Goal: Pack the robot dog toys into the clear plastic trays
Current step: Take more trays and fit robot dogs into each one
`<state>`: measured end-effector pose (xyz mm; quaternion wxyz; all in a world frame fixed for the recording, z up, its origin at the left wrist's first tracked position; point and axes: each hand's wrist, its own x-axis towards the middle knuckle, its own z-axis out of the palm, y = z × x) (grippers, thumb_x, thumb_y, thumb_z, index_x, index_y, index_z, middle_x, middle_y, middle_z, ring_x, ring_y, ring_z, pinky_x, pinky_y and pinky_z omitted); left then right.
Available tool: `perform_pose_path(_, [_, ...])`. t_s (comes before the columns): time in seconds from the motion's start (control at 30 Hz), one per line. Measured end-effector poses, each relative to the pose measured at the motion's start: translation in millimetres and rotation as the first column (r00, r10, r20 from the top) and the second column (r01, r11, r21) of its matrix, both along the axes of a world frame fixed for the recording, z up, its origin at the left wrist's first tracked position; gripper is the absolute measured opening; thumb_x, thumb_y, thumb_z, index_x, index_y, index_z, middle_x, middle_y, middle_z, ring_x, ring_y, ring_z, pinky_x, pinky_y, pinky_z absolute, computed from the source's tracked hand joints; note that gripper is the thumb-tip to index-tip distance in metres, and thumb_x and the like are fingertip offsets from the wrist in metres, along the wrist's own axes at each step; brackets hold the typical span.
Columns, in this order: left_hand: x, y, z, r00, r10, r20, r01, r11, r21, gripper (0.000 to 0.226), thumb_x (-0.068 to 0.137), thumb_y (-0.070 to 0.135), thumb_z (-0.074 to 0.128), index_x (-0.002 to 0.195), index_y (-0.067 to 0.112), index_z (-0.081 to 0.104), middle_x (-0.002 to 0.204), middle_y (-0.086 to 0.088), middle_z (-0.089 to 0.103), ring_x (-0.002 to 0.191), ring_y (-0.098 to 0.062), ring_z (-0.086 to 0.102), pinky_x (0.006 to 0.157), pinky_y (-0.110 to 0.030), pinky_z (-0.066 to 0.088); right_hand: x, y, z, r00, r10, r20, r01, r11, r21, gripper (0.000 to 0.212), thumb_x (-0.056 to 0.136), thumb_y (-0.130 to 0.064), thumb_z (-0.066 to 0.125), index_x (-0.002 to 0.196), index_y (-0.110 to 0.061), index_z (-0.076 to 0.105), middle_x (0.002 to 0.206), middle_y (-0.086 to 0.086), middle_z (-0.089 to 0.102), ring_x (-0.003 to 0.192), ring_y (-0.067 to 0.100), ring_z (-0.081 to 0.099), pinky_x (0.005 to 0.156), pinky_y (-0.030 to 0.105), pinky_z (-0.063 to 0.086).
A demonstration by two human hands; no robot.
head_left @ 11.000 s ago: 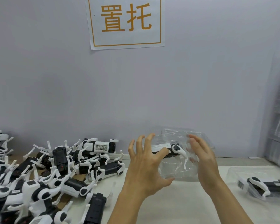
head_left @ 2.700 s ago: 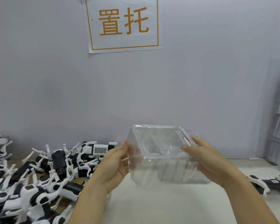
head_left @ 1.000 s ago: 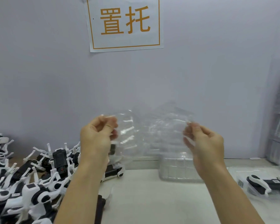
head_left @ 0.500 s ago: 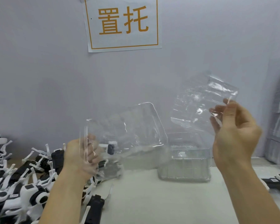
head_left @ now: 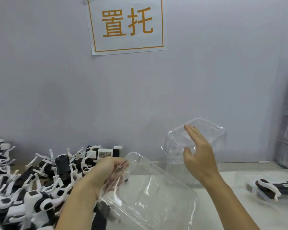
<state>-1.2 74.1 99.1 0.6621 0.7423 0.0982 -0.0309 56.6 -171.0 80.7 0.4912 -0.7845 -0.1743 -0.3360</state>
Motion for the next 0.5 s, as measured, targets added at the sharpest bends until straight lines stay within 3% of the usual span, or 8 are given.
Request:
perform_pose_path(0.03, [1,-1,-1,1.000,-0.018,-0.005,0.018,1.000,-0.025,0.038,0.091,0.009,0.052,0.053,0.012,0.054,0.048,-0.004,0.036,0.032,-0.014,0.033,0.035,-0.015,0.031,2,0,-2,0.999,-0.007,0.039,0.007,1.000,-0.010,0.072,0.080,0.018,0.052,0.144,-0.015,0.049,0.148,-0.007,0.043,0.143,0.008,0.032,0.114,0.012,0.022])
perform_pose_path(0.1, [3,0,-4,0.999,-0.033,0.009,0.033,0.998,-0.045,0.030,0.090,0.007,0.051,0.060,0.012,0.051,0.055,-0.002,0.031,0.036,-0.013,0.026,0.038,-0.018,0.027,5,0,-7,0.990,-0.103,0.095,0.106,0.994,-0.029,0.072,0.075,0.016,0.060,0.137,-0.022,0.054,0.137,-0.003,0.043,0.131,0.013,0.039,0.110,0.024,0.030])
perform_pose_path(0.13, [4,0,-4,0.999,-0.038,0.013,0.038,0.998,-0.048,0.030,0.090,0.006,0.051,0.061,0.012,0.050,0.056,-0.002,0.029,0.037,-0.013,0.024,0.039,-0.019,0.024,6,0,-9,0.975,-0.195,0.108,0.200,0.979,-0.035,0.064,0.075,0.009,0.069,0.129,-0.023,0.057,0.125,-0.001,0.044,0.118,0.017,0.042,0.102,0.030,0.033])
perform_pose_path(0.2, [5,-2,-4,0.999,-0.053,0.012,0.054,0.996,-0.067,0.031,0.092,0.007,0.050,0.061,0.011,0.051,0.054,-0.001,0.026,0.035,-0.013,0.022,0.039,-0.021,0.022,8,-1,-12,0.931,-0.354,0.088,0.355,0.935,-0.001,0.035,0.078,-0.009,0.080,0.105,-0.019,0.058,0.100,-0.002,0.048,0.093,0.018,0.044,0.083,0.030,0.036])
perform_pose_path(0.27, [5,-3,-4,0.999,-0.049,0.008,0.049,0.997,-0.060,0.033,0.091,0.006,0.050,0.059,0.012,0.051,0.055,-0.001,0.025,0.035,-0.012,0.021,0.039,-0.020,0.021,11,-5,-14,0.955,-0.298,0.009,0.297,0.954,0.027,0.020,0.084,-0.021,0.078,0.083,-0.019,0.058,0.078,-0.006,0.056,0.076,0.018,0.053,0.066,0.026,0.037])
perform_pose_path(0.37, [6,-4,-4,1.000,-0.030,0.010,0.030,0.999,-0.019,0.031,0.091,0.007,0.051,0.060,0.011,0.053,0.056,-0.003,0.029,0.038,-0.013,0.024,0.040,-0.021,0.023,14,-9,-19,0.990,-0.134,-0.051,0.131,0.990,-0.050,0.007,0.092,-0.023,0.069,0.086,-0.023,0.073,0.079,-0.018,0.066,0.080,0.007,0.063,0.069,0.015,0.041])
perform_pose_path(0.5, [3,-5,-1,1.000,-0.024,0.003,0.023,0.999,0.032,0.031,0.092,0.010,0.052,0.061,0.013,0.056,0.057,-0.003,0.031,0.045,-0.015,0.027,0.040,-0.021,0.027,15,-12,-25,0.987,-0.147,-0.065,0.139,0.984,-0.113,0.018,0.092,-0.016,0.066,0.077,-0.025,0.073,0.068,-0.016,0.067,0.070,-0.001,0.062,0.063,0.013,0.045])
